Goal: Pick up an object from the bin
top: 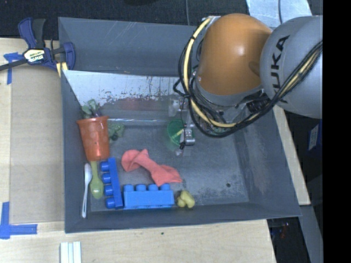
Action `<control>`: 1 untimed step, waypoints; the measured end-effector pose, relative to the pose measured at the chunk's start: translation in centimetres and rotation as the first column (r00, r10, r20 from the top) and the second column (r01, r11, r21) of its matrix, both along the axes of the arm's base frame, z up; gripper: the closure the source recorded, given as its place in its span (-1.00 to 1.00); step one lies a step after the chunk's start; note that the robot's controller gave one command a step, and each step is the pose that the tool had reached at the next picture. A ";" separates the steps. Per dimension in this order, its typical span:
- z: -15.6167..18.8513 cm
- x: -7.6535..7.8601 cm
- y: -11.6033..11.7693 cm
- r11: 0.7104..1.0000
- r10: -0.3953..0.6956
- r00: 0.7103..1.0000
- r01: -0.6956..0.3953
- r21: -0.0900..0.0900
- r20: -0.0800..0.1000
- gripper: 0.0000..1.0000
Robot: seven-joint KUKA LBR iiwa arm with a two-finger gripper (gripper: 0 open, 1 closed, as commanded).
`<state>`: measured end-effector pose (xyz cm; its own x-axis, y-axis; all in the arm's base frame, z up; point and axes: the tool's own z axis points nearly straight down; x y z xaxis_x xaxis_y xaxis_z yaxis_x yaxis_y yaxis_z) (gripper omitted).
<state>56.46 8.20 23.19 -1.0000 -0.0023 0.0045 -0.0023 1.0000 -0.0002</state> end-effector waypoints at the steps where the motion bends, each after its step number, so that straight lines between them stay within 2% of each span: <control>1: 0.4 0.2 0.0 1.000 -0.002 1.000 0.002 0.001 0.008 -1.00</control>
Offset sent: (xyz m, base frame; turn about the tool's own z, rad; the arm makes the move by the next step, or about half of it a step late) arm -0.0530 0.0344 -0.0481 0.0039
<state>56.62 8.15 23.64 -1.0000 0.0001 -0.0037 0.0001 1.0000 0.0007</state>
